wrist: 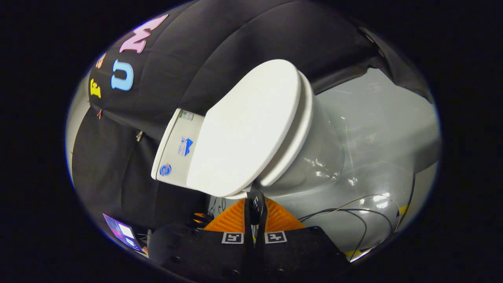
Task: Open the toilet lid.
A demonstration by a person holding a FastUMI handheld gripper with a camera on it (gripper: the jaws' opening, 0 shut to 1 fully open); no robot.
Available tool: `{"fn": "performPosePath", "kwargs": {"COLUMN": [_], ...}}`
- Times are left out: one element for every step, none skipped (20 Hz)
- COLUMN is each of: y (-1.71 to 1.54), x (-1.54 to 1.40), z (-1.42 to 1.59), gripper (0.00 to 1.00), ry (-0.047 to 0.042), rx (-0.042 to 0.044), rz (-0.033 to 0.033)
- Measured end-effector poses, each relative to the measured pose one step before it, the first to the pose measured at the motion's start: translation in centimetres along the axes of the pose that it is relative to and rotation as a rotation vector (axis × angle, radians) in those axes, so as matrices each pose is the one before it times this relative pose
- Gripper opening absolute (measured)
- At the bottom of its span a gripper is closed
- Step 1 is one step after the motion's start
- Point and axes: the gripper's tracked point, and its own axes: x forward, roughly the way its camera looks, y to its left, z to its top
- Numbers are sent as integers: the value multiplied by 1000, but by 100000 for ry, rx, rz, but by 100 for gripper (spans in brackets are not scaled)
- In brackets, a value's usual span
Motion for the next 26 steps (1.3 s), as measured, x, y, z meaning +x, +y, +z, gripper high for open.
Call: {"fn": "performPosePath", "kwargs": {"y": [91,164,118,278,262,301,504,729,810,933,816,545,709,759,988,1278,1310,1466,1471,1508,1557,1623,1129,1213,845,617], "x": [98,-165,-122,-71,-268,-364,-223,-434,-340,-421,-537,-351,-311,-491,-275,-480,-383,-556,-354,-79,-291,-155,107,128,192,98], "z": [-42,204,184,331,248,137,244,430,554,541,560,544,671,582,679,545,805,776,951,938,887,773,719,843,670,428], "gripper": [5,5,5,5,5,5,5,5,5,5,5,5,5,5,5,5,5,5,5,5,5,5,5,5,5,5], "ry": [-729,-428,-366,-1435,-1114,-1072,-955,-840,-975,-1069,-1035,-459,-705,-525,-1186,-1436,-1810,-1608,-1758,-1369,-1710,-1421,-1019,-831,-798,-903], "rx": [-1987,-2462,-1690,-1747,-2231,-2797,-2564,-1486,-1467,-1623,-2075,-1835,-832,-468,-2099,-2579,-2901,-2887,-2528,-2294,-2631,-3205,-3471,-2956,-1034,-767], "rz": [401,419,-510,-980,-885,-710,-321,300,705,590,-392,-1560,-2595,-1940,-1115,98,941,1010,800,658,605,285,-733,-1031,-855,-600]}}
